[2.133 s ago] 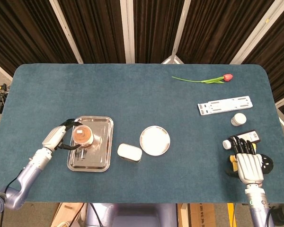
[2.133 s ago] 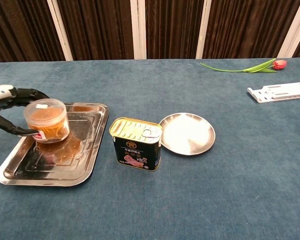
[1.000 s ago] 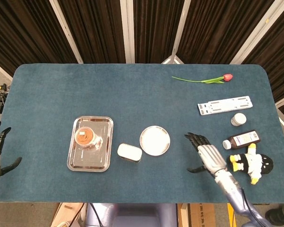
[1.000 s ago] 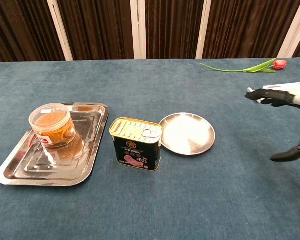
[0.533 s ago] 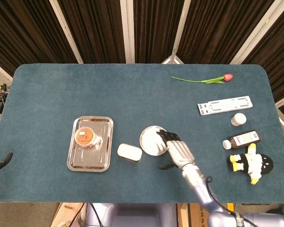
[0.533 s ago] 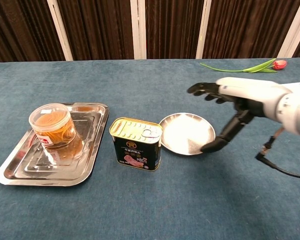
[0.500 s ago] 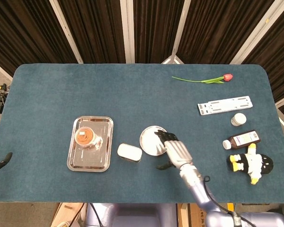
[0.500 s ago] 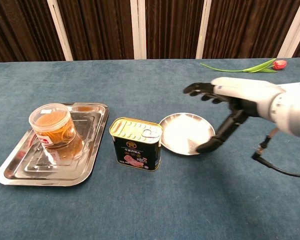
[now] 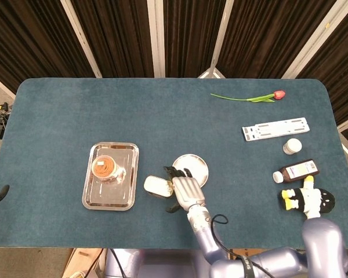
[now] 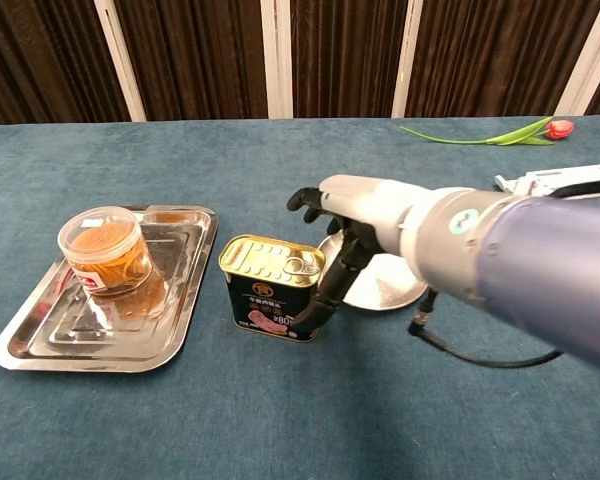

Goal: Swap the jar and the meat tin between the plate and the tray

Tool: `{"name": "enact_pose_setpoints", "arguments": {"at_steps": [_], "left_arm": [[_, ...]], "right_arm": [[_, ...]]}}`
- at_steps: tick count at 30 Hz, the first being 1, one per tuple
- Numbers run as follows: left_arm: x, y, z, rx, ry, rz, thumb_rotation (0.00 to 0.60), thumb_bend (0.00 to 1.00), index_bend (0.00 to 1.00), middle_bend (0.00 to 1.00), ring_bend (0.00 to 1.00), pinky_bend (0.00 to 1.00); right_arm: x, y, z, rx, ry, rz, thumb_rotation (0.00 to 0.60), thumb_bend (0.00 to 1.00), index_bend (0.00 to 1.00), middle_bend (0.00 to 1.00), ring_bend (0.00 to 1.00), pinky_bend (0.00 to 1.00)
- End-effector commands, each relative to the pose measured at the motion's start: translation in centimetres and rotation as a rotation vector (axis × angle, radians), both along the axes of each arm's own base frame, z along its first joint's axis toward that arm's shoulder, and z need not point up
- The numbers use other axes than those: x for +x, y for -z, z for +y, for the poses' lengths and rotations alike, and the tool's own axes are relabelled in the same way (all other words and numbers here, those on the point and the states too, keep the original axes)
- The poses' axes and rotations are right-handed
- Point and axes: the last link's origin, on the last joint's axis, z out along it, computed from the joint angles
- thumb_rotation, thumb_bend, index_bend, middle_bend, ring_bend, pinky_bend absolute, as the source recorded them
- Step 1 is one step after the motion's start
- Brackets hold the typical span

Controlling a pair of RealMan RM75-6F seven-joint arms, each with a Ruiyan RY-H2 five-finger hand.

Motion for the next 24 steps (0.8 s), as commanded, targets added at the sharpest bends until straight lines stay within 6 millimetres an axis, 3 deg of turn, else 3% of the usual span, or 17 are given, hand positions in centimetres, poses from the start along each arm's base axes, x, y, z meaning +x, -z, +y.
{"name": "enact_pose_setpoints", "arguments": {"at_steps": [1,15,24], "left_arm": [[0.0,-0.2,0.0,-0.003,0.002,-0.012,0.6,0.14,0.18,0.0,0.0,0.0],[-0.3,-1.2,-0.2,0.0,0.007,-0.073,0.6,0.14,0.21,0.0,0.0,0.0],[-0.4,-1.2,0.0,-0.001,0.004,-0.094,0.6,0.14,0.24,0.0,0.0,0.0]], "right_arm": [[0.7,1.0,-0.4,-0.051,-0.008,0.042,0.6,0.02,0.14,0.2,0.22,0.0],[1.7,3.8,-0.6,-0.165,-0.01,0.113,0.6,0.02,0.3,0.35,0.37,0.01],[2.6,4.9,-0.4,-0.203,-0.021,0.104,0.6,0.14,0.38,0.43,0.43,0.04]]}}
